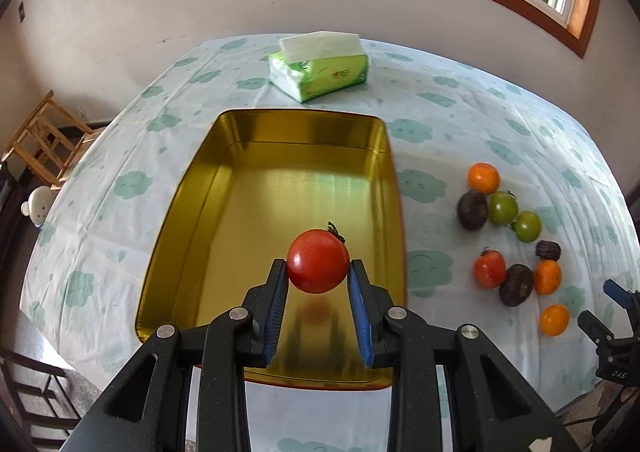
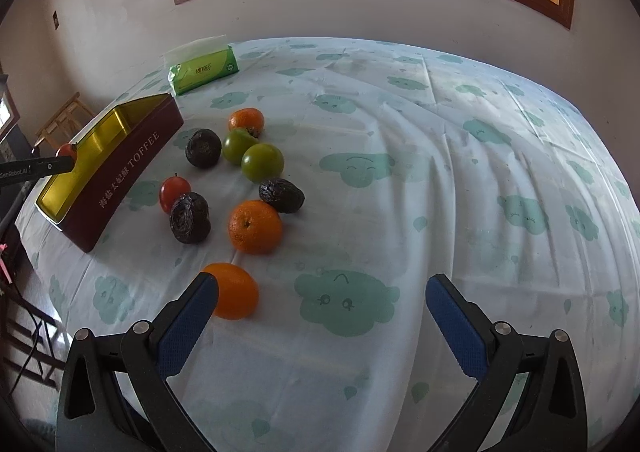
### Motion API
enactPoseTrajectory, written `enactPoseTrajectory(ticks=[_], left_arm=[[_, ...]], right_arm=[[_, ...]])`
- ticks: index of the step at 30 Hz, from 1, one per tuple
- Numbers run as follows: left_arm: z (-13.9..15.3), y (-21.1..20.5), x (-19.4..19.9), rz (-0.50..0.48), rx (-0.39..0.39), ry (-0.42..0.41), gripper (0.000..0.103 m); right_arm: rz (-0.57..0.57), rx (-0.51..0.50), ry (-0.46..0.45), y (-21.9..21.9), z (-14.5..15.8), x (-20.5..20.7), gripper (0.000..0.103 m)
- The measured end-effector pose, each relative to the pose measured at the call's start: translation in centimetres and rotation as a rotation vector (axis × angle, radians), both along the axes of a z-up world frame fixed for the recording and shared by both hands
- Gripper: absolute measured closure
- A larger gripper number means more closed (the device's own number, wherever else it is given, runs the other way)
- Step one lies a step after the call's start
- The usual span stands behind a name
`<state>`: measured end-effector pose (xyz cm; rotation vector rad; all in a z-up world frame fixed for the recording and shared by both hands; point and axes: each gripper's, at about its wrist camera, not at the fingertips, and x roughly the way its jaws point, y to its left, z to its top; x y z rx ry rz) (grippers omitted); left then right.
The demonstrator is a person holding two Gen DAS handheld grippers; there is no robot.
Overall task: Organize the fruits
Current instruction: 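Carry the red tomato into the gold tray and open the left gripper while the right gripper grasps an orange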
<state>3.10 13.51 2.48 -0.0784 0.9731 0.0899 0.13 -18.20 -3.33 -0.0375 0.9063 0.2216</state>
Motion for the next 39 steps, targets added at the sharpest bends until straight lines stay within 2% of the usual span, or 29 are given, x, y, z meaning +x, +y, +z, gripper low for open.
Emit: enactPoseTrajectory(ticks=[4,9,29,32,36,39], left_arm=[[-1.1,2.6,0.2,0.055,0.002,0.027,0.076],[-2.4,4.0,0.6,0.075,0.009,0.063,0.076],[-5.5,5.3,0.8,0.088,0.039,0.156,0.076],[-5.5,5.2,0.8,0.084,0.050,0.158,0.076],[-5.7,5.1,0.9,0.083,0.070,0.162,0.075],[-5.7,5.1,0.9,0.085,0.075,0.164,0.074]], right_arm=[[0.017,-0.005,0.000,0.7,0.0,0.0,0.000],[0.045,-0.009,0.004,1.8,-0.1,-0.2,0.000],[0.108,-0.053,0.019,4.9,-1.0,-0.1,0.002],[0.108,-0.051,0.032,5.1,-1.3,0.1,0.009],[0.106,-0.046,0.049,5.1,-1.6,0.4,0.026],[0.100,-0.048,0.057,5.1,-1.9,0.5,0.031]])
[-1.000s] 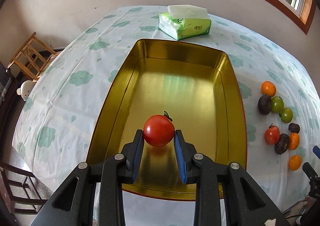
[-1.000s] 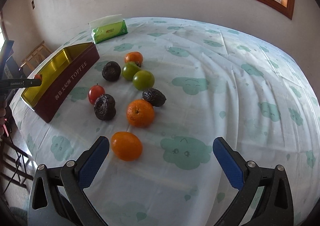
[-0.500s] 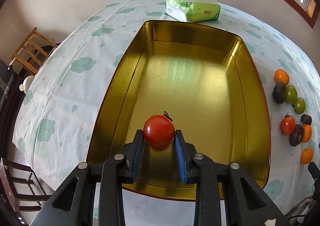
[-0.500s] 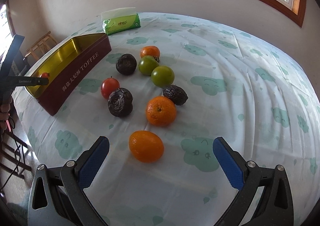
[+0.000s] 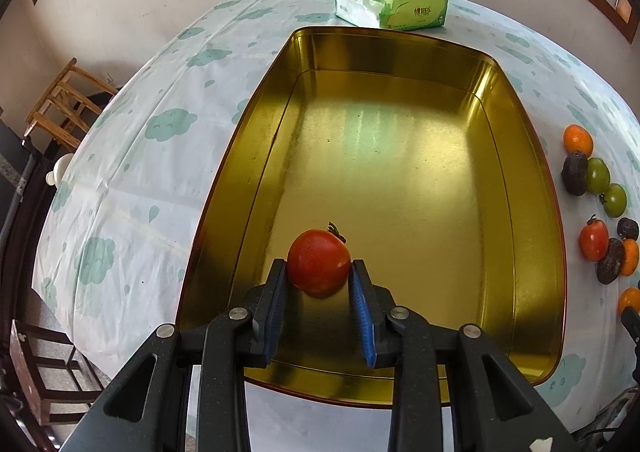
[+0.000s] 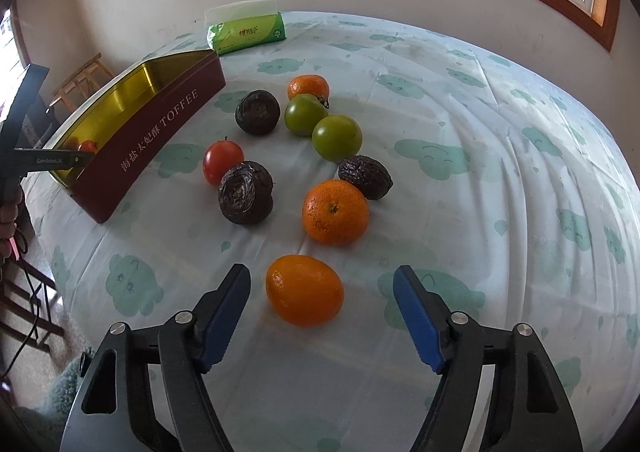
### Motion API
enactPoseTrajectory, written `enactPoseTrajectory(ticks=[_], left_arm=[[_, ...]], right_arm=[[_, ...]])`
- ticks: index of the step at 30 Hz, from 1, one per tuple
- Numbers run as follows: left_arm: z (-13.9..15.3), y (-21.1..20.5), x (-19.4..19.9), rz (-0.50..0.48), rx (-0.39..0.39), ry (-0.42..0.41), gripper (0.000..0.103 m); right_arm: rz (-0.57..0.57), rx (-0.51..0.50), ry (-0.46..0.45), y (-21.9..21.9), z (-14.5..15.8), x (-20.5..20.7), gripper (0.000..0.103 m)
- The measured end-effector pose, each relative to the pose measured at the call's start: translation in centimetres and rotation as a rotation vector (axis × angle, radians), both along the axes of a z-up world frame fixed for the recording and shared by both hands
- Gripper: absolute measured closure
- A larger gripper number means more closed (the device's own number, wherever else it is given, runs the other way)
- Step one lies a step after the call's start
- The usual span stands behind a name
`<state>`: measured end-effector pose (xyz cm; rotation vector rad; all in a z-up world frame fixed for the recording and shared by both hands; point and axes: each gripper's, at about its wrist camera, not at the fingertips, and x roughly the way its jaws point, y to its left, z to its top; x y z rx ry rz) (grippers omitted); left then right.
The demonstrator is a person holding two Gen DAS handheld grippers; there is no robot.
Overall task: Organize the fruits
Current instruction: 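Carry the red tomato into the gold tray and open the left gripper while the right gripper grasps an orange, then carry the orange into the gold tray and open the right gripper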
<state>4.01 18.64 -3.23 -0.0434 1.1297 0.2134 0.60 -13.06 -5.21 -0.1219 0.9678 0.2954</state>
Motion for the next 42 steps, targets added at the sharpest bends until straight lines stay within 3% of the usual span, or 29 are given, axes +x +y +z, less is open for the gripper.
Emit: enactPoseTrajectory(ticks=[8,13,16,21,29,36,42], left_arm=[[-0.1,0.0,0.1,-0.003,0.015,0.003,0.071],[-0.1,0.0,0.0,-0.002,0.013,0.002,0.071],[-0.1,-0.1,0.0,-0.005,0.014,0.001,0.071],[-0.1,-0.1,0.0,-0.008,0.005,-0.005,0.068],[1.0,-0.3,-0.5,-0.031,-0.024,-0.053,0.049],[3.6,-0.1,-1.6,-0.031,-0.056,-0.174,0.036],[5.4,1.3,-3.1,0.019,-0.059,-0.262,0.027]], right_arm=[[0.009,0.001,0.010,0.3,-0.3,0.1,0.044],[0.028,0.005,0.024,0.7,-0.6,0.1,0.059],[0.033,0.005,0.026,0.8,-0.7,0.0,0.063],[0.035,0.002,0.025,0.9,-0.7,-0.1,0.064],[0.048,0.018,0.008,1.1,0.2,-0.1,0.065],[0.094,0.067,-0.039,2.6,2.9,0.9,0.065],[0.205,0.099,-0.087,7.1,5.5,2.5,0.065]])
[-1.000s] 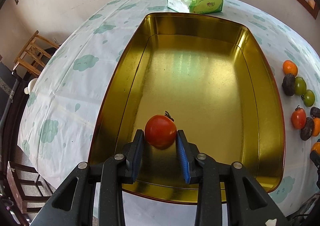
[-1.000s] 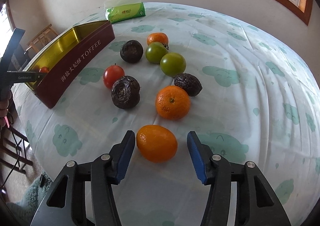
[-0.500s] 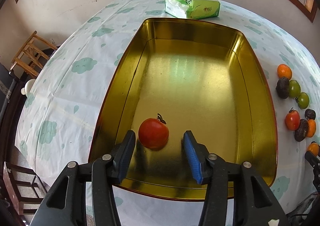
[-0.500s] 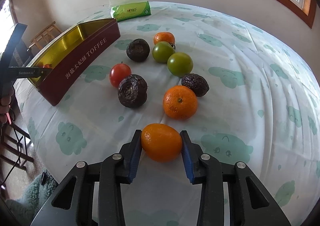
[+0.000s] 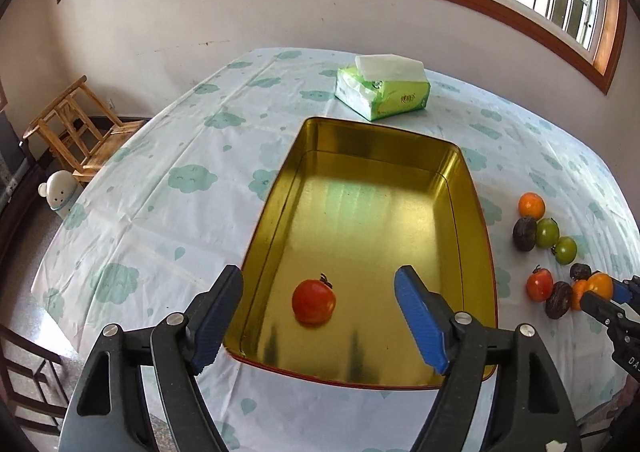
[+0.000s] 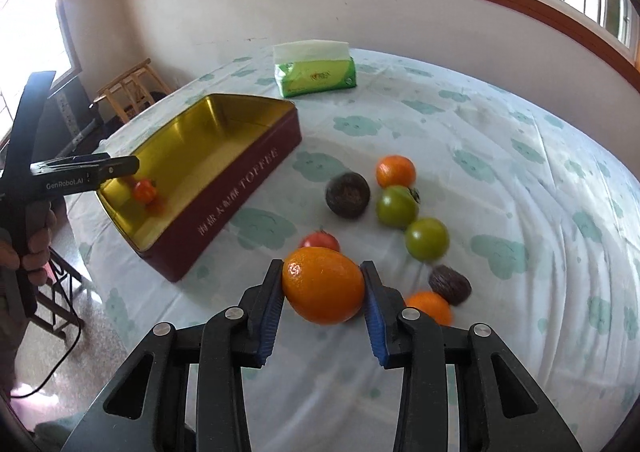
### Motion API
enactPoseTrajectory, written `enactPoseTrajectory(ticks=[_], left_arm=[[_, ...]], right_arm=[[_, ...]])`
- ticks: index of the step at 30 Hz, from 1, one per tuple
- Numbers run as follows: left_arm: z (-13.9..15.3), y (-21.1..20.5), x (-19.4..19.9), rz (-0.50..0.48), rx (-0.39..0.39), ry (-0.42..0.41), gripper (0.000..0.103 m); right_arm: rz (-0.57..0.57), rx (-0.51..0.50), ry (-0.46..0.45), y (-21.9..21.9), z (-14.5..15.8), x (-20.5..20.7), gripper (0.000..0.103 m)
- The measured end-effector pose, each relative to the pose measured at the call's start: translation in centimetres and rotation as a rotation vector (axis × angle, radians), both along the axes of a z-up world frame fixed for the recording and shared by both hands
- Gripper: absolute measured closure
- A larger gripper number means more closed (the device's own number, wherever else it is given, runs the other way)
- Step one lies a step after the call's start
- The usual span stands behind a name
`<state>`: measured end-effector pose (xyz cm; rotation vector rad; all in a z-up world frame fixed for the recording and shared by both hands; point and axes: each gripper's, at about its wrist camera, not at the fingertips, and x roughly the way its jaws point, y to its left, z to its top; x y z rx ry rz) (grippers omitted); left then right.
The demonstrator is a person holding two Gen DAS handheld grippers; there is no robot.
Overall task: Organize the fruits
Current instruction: 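Carry the orange into the gold tray and open the right gripper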
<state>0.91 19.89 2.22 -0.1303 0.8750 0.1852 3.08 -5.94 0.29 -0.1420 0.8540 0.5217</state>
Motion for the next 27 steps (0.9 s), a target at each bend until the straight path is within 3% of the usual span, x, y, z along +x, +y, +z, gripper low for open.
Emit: enactPoseTrajectory(ticks=[8,16,27], left_arm=[[0.0,3.7,-2.1,0.155,0.022,0.024,0.026],[-1.2,6.5,-3.9,0.261,0.009,0.080,0.026],[-1.5,8.4,-4.7,0.328,0.004,0.100,0.026]], right_arm=[[0.154,0.007,-0.026,7.8,1.4,2.2,0.065],[0.249,-0.043,0.028,14.2,-0.5,4.3,0.065],[0.307,-0.159,0.067,17.7,-3.7,4.8,0.065]])
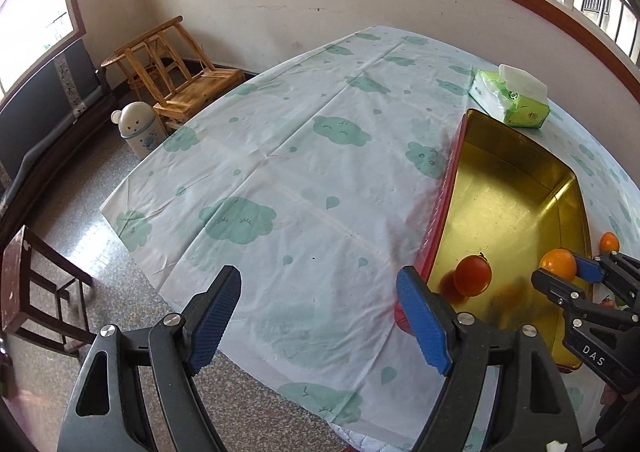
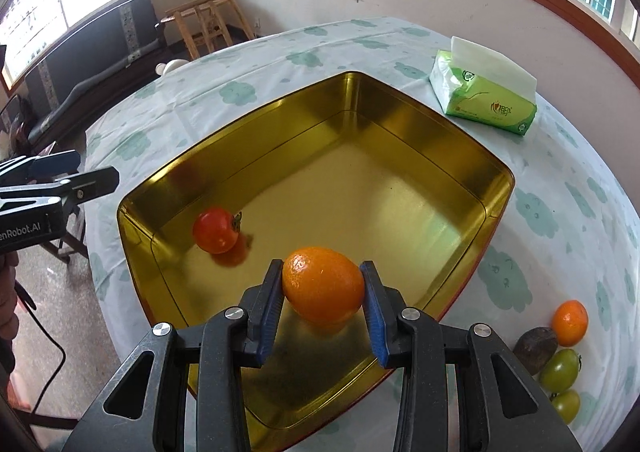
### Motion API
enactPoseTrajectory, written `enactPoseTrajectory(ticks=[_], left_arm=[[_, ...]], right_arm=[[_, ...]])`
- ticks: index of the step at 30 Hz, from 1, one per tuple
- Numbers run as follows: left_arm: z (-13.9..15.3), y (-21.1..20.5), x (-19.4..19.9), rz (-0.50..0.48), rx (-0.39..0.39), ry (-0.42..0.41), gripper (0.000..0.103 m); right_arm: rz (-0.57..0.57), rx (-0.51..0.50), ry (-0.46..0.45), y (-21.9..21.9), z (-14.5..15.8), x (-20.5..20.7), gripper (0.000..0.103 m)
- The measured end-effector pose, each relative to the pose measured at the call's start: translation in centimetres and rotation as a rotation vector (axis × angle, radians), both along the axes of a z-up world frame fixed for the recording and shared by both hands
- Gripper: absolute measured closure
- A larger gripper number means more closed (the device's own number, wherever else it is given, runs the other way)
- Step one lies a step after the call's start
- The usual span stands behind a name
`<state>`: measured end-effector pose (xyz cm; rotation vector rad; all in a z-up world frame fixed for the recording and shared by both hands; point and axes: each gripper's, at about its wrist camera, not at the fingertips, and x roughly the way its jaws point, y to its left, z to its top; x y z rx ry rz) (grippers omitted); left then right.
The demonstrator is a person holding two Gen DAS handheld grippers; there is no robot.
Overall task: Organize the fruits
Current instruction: 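Carry the orange into the gold tray and open the right gripper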
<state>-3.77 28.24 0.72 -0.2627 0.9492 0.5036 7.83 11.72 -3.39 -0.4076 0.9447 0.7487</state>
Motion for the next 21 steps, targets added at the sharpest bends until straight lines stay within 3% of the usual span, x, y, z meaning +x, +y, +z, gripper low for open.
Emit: enactPoseTrajectory(ticks=[21], left_arm=[[-0.4,0.2,-0.2,-0.002,-0.023,0.010,0.025]], right_arm=[[0.046,-0.078,-0.027,1.2,-1.2,-0.5,0.063]])
